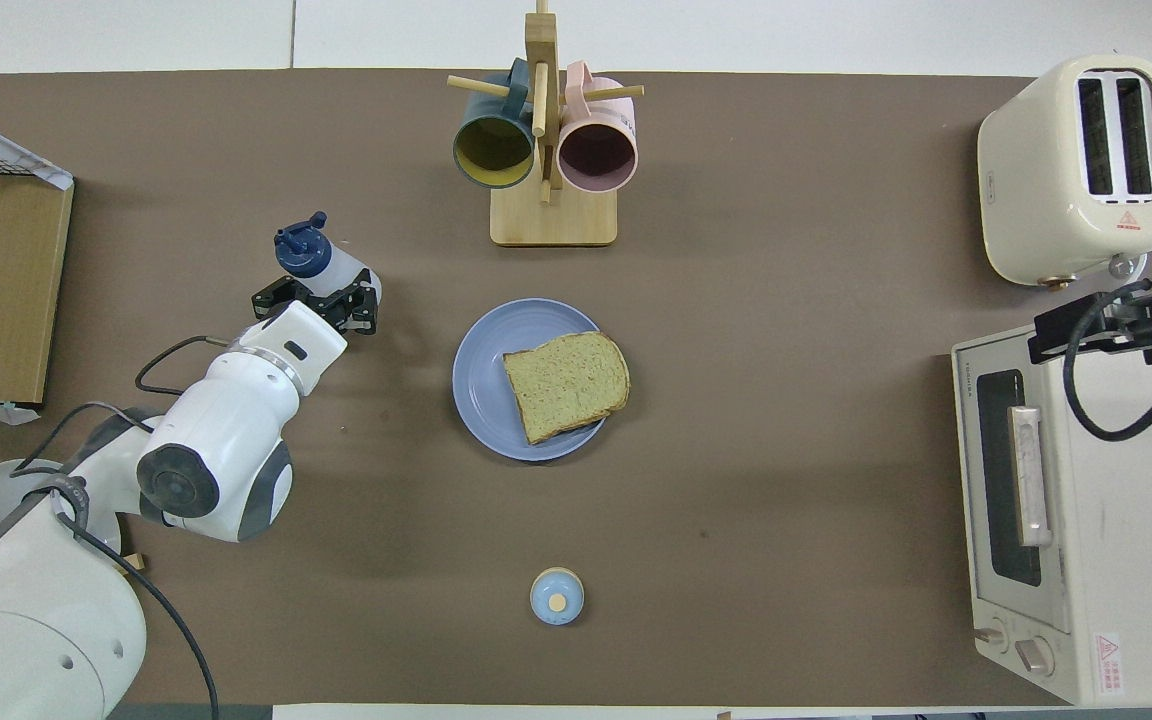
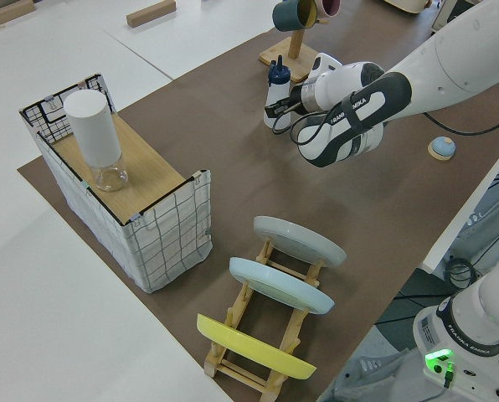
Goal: Put bread on plate and add seasoning
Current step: 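Lower the upright bottle onto the table beside the mug rack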
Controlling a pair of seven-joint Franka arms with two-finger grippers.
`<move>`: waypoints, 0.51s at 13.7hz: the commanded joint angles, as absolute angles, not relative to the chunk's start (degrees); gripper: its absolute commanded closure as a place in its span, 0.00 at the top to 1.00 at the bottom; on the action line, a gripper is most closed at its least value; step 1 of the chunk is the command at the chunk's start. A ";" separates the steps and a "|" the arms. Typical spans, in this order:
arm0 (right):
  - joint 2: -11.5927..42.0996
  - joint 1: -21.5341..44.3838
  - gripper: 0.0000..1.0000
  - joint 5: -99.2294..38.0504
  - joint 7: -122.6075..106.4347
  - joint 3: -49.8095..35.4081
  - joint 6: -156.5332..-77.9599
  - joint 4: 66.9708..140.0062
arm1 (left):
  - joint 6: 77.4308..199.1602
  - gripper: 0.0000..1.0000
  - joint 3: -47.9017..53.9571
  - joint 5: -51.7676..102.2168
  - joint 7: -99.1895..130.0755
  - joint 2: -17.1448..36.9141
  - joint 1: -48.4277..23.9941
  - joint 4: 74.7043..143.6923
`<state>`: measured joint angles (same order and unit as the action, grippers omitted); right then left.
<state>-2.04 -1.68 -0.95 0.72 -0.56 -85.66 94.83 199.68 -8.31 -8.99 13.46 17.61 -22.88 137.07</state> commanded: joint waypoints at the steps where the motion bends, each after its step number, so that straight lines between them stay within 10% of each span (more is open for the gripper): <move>1: -2.02 -2.29 1.00 -1.14 -0.26 -0.88 -85.16 94.39 | 200.74 0.00 -8.26 -8.61 12.66 18.63 -22.41 136.23; 4: -2.11 -2.29 1.00 -1.23 -0.26 -0.88 -85.08 94.39 | 200.74 0.01 -8.26 -8.88 11.08 18.55 -22.24 136.58; 7: -2.02 -2.29 1.00 -1.23 -0.26 -0.88 -85.08 94.39 | 200.74 0.45 -8.26 -8.88 11.07 18.37 -22.15 136.84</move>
